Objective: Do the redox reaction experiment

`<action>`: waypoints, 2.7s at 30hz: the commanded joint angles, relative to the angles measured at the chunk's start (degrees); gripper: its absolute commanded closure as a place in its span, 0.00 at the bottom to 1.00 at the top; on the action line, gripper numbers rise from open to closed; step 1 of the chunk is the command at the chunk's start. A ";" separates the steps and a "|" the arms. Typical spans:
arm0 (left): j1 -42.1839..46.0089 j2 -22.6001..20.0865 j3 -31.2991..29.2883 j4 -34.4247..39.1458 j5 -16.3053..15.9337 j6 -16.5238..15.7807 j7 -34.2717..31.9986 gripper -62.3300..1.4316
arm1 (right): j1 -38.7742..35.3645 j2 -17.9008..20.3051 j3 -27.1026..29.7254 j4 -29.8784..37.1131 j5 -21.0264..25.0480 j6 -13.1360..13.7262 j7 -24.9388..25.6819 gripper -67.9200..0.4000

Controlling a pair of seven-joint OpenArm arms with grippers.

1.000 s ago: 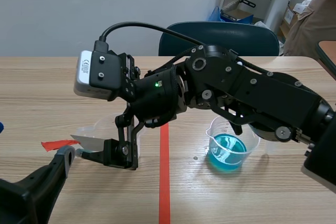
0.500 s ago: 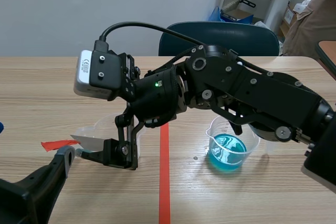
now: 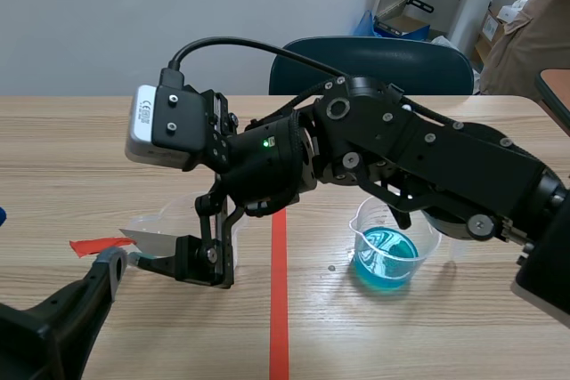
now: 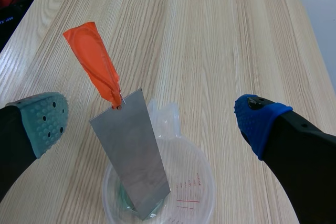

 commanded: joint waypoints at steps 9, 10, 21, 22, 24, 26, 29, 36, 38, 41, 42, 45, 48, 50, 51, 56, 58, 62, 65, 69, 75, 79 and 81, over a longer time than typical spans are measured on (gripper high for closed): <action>0.00 0.15 -0.02 0.79 0.31 -0.13 -0.85 0.00 | 1.27 -0.04 0.07 0.59 0.83 0.44 0.83 0.00; 0.00 0.15 -0.02 0.79 0.31 -0.13 -0.85 0.00 | 1.27 -0.04 0.07 0.59 0.83 0.44 0.83 0.00; 0.00 0.15 -0.02 0.79 0.31 -0.13 -0.85 0.00 | 1.27 -0.04 0.07 0.59 0.83 0.44 0.83 0.00; 0.00 0.15 -0.02 0.79 0.31 -0.13 -0.85 0.00 | 1.27 -0.04 0.07 0.59 0.83 0.44 0.83 0.00; 0.00 0.15 -0.02 0.79 0.31 -0.13 -0.85 0.00 | 1.27 -0.04 0.07 0.59 0.83 0.44 0.83 0.00; 0.00 0.15 -0.02 0.79 0.31 -0.13 -0.85 0.00 | 1.27 -0.04 0.07 0.59 0.83 0.44 0.83 0.00; 0.00 0.15 -0.02 0.79 0.31 -0.13 -0.85 0.00 | 1.27 -0.04 0.07 0.59 0.83 0.44 0.83 0.00; 0.00 0.15 -0.02 0.79 0.31 -0.13 -0.85 0.00 | 1.27 -0.04 0.07 0.59 0.83 0.44 0.85 0.00; 0.00 0.15 -0.02 0.79 0.31 -0.13 -0.85 0.00 | 1.29 -0.04 0.07 0.59 0.83 0.44 0.85 0.00; 0.00 0.15 -0.02 0.79 0.31 -0.13 -0.85 0.00 | 1.29 -0.04 0.07 0.59 0.85 0.44 0.85 0.00; 0.00 0.15 -0.02 0.79 0.31 -0.13 -0.85 0.00 | 1.29 -0.04 0.07 0.59 0.85 0.44 0.85 0.00; 0.00 0.15 -0.02 0.79 0.31 -0.13 -0.85 0.00 | 1.29 -0.04 0.07 0.59 0.85 0.44 0.85 0.00; 0.00 0.15 -0.02 0.79 0.31 -0.13 -0.85 0.00 | 1.29 -0.04 0.07 0.59 0.85 0.44 0.85 0.00; 0.00 0.15 -0.02 0.79 0.31 -0.13 -0.85 0.00 | 1.29 -0.04 0.07 0.59 0.85 0.44 0.85 0.00; 0.00 0.15 -0.02 0.79 0.31 -0.13 -0.85 0.00 | 1.29 -0.04 0.07 0.59 0.85 0.44 0.85 0.00; 0.00 0.15 -0.02 0.79 0.31 -0.13 -0.85 0.00 | 1.29 -0.04 0.07 0.59 0.85 0.44 0.87 0.00; 0.00 0.15 -0.02 0.79 0.31 -0.13 -0.85 0.00 | 1.29 -0.04 0.07 0.59 0.85 0.44 0.90 0.00; 0.00 0.15 -0.02 0.79 0.31 -0.13 -0.83 0.00 | 0.92 0.55 0.07 0.61 1.29 0.15 1.11 0.00; 0.00 0.15 -0.02 0.79 0.31 -0.13 -0.85 0.00 | -0.63 2.40 0.46 1.46 2.80 -1.95 1.36 0.00; 0.00 0.15 -0.02 0.79 0.28 -0.13 -0.83 0.00 | -5.01 7.02 3.08 5.22 6.10 -4.35 2.21 0.00; 0.00 0.15 -0.04 0.79 0.26 0.76 -0.83 0.00 | -16.22 16.57 12.79 17.68 14.29 -8.81 2.12 0.00; -0.02 0.15 -0.11 0.79 0.26 4.07 -2.40 0.00 | -28.15 22.45 22.36 27.45 19.93 -13.11 2.14 0.00; -0.50 0.15 -0.74 0.79 0.26 4.42 -3.30 0.00 | -34.91 24.92 27.39 32.20 20.92 -14.03 2.14 0.00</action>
